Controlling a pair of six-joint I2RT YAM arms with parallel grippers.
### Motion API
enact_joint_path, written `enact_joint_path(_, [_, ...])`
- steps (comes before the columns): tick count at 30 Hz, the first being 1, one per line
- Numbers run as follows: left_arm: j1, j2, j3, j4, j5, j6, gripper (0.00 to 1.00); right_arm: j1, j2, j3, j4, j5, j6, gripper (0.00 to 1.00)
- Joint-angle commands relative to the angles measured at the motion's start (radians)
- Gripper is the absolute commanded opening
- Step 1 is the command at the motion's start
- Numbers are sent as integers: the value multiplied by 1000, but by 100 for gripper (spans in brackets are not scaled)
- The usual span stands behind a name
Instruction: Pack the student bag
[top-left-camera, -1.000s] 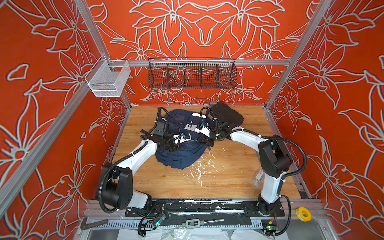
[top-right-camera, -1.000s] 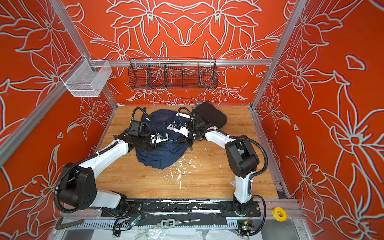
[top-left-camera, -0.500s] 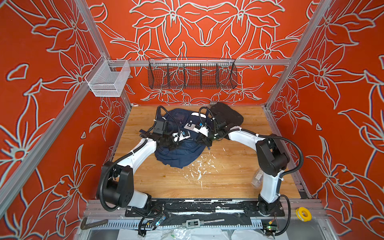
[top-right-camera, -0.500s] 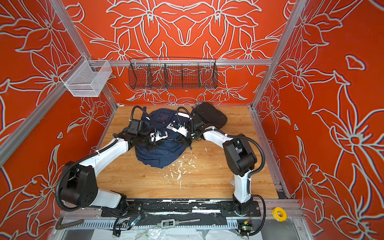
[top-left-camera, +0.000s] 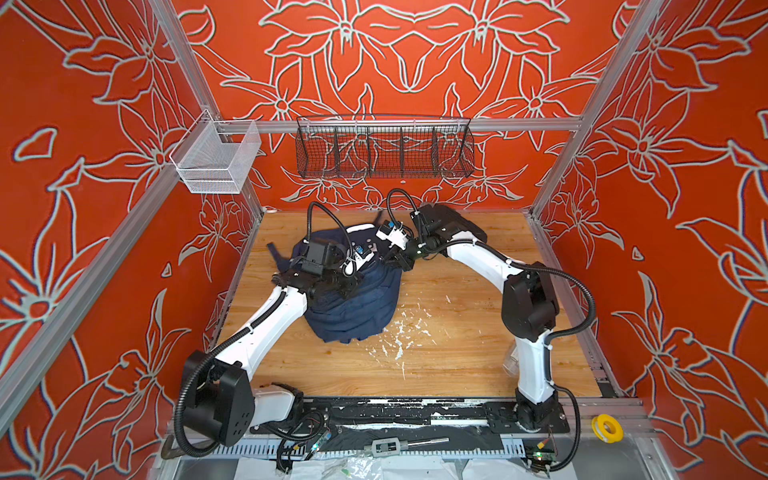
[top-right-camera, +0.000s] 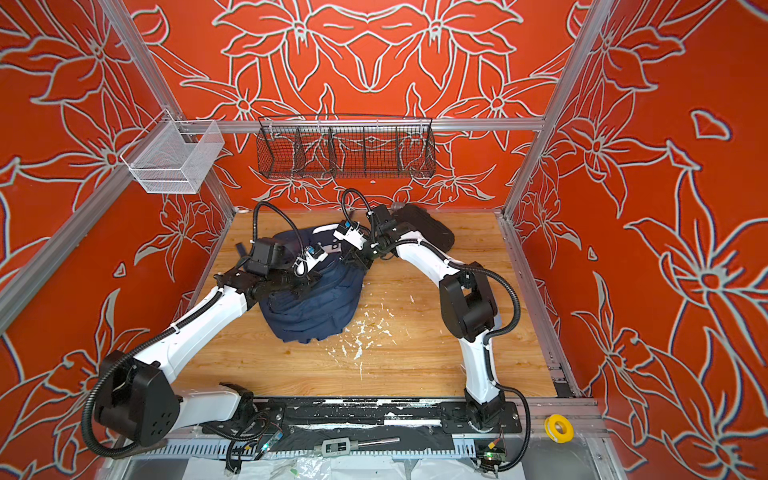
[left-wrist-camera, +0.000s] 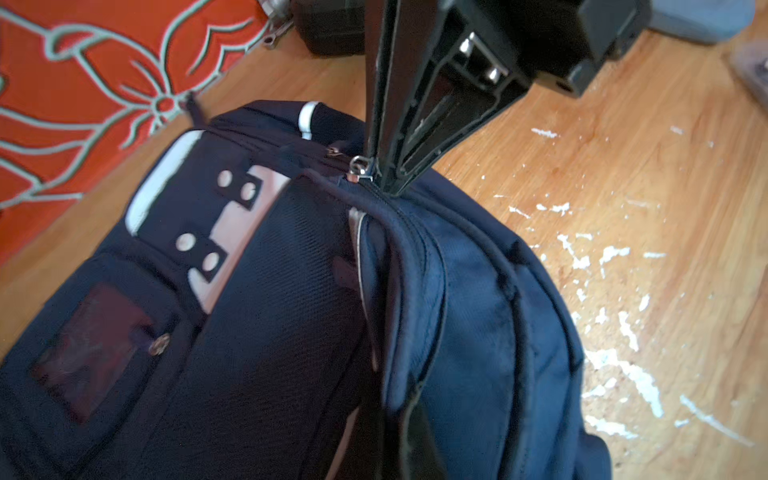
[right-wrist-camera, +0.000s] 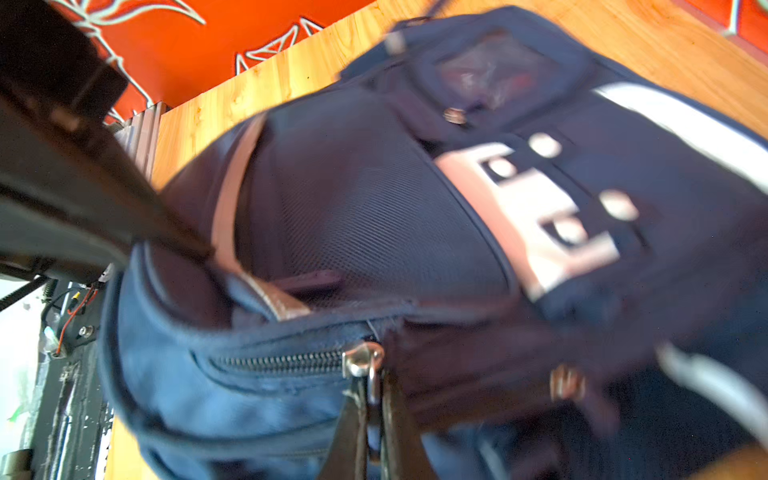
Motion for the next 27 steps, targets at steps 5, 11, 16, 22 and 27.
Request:
enact_joint_path(5, [-17, 251, 269, -198, 61, -404, 0, -25, -142, -161, 84, 78, 78, 0])
enact_joint_path(11, [-22, 302, 282, -125, 106, -526, 0, 67, -248, -295, 137, 233, 136, 0])
enact_joint_path(16, [-61, 248, 232, -63, 76, -562, 0, 84, -296, -403, 289, 298, 259, 0])
enact_joint_path(22, [-46, 224, 296, -191, -93, -597, 43, 84, -306, -436, 341, 330, 225, 0])
enact_joint_path(27, [36, 270, 414, -262, -42, -723, 50, 91, -326, -479, 396, 361, 206, 0])
